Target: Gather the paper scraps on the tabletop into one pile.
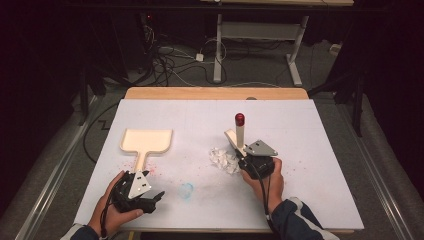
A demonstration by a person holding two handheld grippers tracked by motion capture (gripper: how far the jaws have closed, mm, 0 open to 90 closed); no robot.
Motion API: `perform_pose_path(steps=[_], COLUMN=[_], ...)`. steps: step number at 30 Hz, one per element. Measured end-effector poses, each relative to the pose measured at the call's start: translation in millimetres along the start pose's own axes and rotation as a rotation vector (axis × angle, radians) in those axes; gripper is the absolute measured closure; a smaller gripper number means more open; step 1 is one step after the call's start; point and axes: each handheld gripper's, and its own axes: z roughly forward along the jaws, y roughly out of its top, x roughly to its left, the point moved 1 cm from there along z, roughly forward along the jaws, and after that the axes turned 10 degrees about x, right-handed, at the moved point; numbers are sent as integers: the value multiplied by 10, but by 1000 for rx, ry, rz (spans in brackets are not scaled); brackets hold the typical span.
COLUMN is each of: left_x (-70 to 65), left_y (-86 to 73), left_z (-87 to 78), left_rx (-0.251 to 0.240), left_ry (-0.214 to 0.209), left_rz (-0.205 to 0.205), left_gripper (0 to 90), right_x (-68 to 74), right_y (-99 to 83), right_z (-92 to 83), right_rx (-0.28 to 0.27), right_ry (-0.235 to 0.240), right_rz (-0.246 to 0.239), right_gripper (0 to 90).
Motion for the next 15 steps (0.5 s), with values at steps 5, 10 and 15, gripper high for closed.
perform_pose_path(steps=[5,10,15], left_x=[-7,-4,-6], left_y=[-4,-6,-4], left_z=[-2,-6,-11], left_rx=[-2,-3,4], left_ry=[-4,-1,3], left_rz=[-5,-1,10], left_gripper=[190,190,190], right_x=[126,106,-63], right_y=[71,106,102], right_z=[51,28,-66], right_rx=[-21,-32,-63], right_ry=[6,-11,33], right_rz=[-1,-32,-20], right_gripper=[677,677,677])
